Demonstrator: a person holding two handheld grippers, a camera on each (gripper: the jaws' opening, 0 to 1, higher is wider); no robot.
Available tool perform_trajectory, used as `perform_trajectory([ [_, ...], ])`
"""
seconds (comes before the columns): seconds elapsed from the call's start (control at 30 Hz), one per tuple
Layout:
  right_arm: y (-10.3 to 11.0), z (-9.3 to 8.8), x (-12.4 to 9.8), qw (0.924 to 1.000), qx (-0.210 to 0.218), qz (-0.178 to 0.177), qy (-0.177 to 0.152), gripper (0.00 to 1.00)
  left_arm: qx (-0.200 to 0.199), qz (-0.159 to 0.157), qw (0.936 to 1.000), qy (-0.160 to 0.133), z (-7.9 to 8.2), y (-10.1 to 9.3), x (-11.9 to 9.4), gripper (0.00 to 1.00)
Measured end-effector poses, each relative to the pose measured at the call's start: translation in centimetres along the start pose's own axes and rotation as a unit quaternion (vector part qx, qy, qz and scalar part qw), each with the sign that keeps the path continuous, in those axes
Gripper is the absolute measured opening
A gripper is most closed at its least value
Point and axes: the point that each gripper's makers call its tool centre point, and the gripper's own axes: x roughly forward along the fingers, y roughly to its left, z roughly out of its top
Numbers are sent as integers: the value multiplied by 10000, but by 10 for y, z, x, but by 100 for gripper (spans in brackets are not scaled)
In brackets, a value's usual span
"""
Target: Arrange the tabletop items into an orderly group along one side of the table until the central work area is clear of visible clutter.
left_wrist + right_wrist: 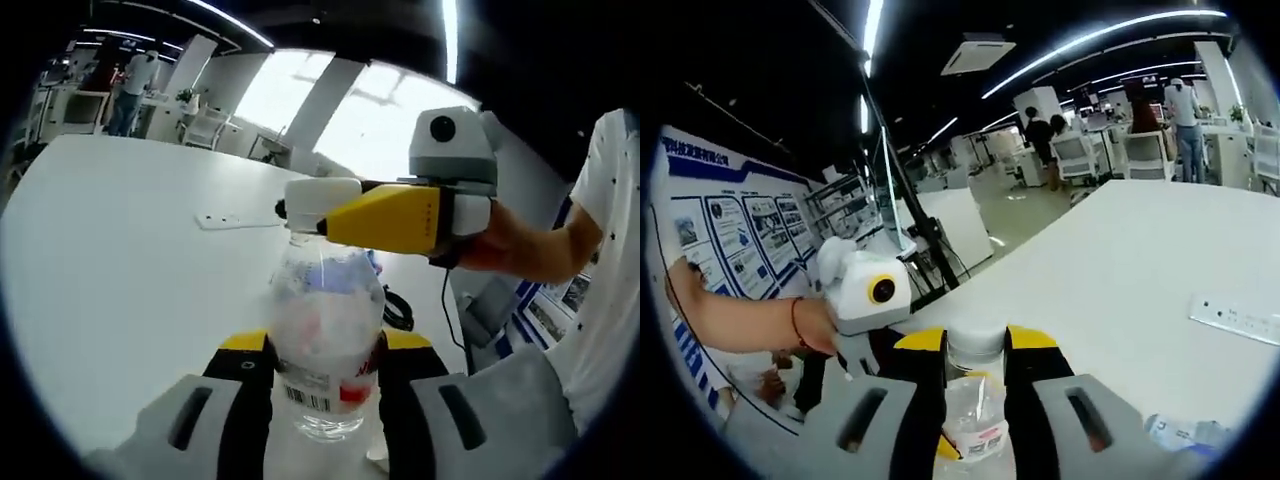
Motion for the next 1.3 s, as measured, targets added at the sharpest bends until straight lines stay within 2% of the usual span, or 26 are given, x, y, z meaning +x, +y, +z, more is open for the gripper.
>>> perform_trajectory([
  [0.33, -3, 16, -8, 9976, -586, -163, -336, 19, 601, -24, 9982, -31, 20, 2, 5, 40],
  [0.5, -6, 26, -9, 9920, -1094, -276, -562, 19, 915, -19, 9958, -80, 32, 7, 10, 40],
  [0.6, -8, 27, -9, 9894, -1279, -375, -582, 19, 1129, -19, 9936, -63, 35, 13, 13, 40],
  [0.83, -18, 26, -8, 9843, -1533, -594, -648, 19, 1451, 13, 9894, 43, 37, 22, 20, 40],
  [1.3, -26, 20, 4, 9781, -1863, -780, -501, 19, 1572, 62, 9875, 76, 34, 39, 21, 40],
])
